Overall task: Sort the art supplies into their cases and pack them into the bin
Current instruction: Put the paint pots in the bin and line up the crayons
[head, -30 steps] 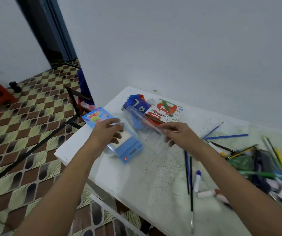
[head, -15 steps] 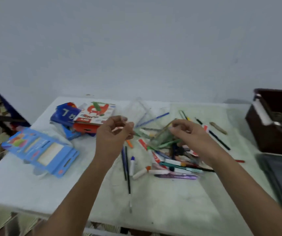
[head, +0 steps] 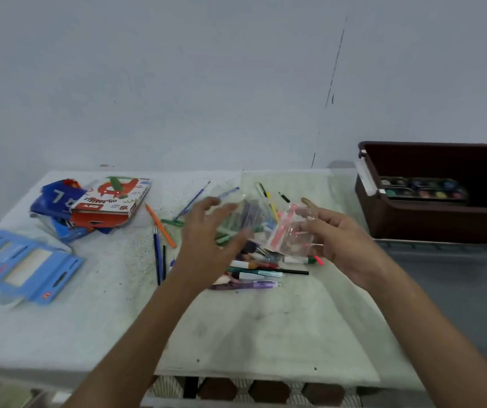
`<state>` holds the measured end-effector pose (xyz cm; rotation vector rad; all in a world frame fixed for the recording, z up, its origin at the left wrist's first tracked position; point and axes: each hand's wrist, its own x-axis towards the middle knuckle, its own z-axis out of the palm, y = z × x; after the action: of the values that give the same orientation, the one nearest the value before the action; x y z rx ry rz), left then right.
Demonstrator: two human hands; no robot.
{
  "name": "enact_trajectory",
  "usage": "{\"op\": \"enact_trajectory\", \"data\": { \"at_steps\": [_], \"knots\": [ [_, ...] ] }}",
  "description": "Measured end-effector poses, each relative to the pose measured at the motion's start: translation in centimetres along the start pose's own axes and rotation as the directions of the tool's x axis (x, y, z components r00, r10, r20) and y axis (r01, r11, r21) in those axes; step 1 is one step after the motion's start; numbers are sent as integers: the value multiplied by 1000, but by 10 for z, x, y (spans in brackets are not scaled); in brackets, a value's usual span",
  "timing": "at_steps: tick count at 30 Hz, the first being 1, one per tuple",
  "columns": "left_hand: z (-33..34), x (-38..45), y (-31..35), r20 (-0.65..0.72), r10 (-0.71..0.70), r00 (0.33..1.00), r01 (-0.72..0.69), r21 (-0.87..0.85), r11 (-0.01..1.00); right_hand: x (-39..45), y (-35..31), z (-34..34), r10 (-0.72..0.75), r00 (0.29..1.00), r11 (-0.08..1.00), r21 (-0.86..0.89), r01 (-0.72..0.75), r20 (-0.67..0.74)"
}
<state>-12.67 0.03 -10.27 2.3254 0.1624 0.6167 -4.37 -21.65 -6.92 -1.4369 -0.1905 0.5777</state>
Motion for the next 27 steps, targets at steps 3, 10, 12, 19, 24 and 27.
{"op": "enact_trajectory", "data": {
  "at_steps": [3,10,12,19,24,27],
  "knots": [
    [-4,-1,-6,-7,-216,976,215,-96,972,-10,8,-15,24,1000,999,-44,-24,-4],
    [-1,-39,-8,144,-415,898,439,-291,850,-27,44,-34,4,993,963,-269,-36,-116],
    [1,-56,-10,121,-429,895,445,-188,875,-33,61,-34,-37,988,921,-388,-24,-150],
    [13,-102,-14,136,-413,901,396,135,908,-57,99,-30,-128,977,596,-800,-63,-172],
    [16,-105,-24,121,-368,922,331,250,910,-51,104,-28,-137,975,573,-817,-68,-177],
    [15,-104,-27,131,-362,923,306,319,897,-49,106,-24,-181,971,522,-852,-43,-160]
  ]
}}
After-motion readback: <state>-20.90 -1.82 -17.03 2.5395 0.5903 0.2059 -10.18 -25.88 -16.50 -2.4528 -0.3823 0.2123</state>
